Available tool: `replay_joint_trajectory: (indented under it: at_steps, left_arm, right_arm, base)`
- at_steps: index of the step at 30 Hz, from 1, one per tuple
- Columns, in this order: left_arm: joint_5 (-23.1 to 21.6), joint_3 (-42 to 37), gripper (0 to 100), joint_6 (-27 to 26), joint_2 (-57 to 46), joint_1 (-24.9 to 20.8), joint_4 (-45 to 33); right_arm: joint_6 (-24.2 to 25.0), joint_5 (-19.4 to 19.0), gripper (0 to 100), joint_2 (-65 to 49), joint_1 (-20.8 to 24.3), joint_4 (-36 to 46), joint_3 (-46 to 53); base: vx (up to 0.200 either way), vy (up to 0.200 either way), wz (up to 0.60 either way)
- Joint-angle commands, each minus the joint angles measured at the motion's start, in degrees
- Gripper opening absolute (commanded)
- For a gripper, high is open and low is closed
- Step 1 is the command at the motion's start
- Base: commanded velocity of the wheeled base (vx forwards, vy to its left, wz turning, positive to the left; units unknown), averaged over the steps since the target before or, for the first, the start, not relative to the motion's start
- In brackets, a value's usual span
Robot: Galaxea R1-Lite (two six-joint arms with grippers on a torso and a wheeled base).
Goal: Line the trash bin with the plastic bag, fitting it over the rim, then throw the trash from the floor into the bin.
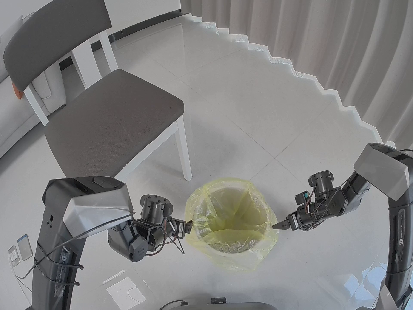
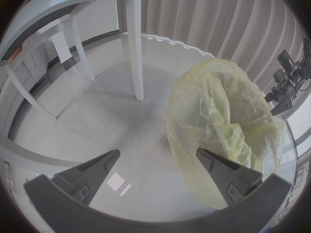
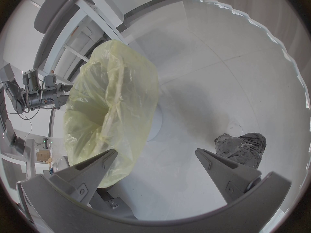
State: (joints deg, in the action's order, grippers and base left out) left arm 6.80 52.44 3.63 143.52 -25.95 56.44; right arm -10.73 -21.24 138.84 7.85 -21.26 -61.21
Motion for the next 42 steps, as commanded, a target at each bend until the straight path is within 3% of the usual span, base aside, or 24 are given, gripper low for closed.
replay_joint_trajectory:
  at_steps: [1,14,28,39,42]
  left_arm:
    - [0.0,0.7,100,0.1,-2.9,0.9,-0.1]
    - [0.4,10.7,100,0.1,0.9,1.3,-8.7]
    - [0.4,8.9,100,-1.0,1.6,0.3,-18.2]
    - [0.1,-3.5,100,-0.9,-8.9,3.2,-16.5]
    - [0.1,-8.1,100,-0.5,-9.7,4.8,-11.8]
  right_arm:
    - [-0.1,0.0,100,0.9,-0.1,0.0,-0.6]
    - [-0.1,0.0,100,2.1,-0.2,0.0,-0.9]
    - [-0.1,0.0,100,3.5,-0.2,0.0,-2.7]
    - [-1.4,-0.1,100,0.2,-2.2,0.6,-0.2]
    - [-2.3,0.0,100,-2.8,-3.2,1.7,2.1]
  base:
    - [0.0,0.0,0.0]
    - [0.0,0.0,0.0]
    - [0.0,0.0,0.0]
    - [0.0,0.0,0.0]
    - [0.0,0.0,0.0]
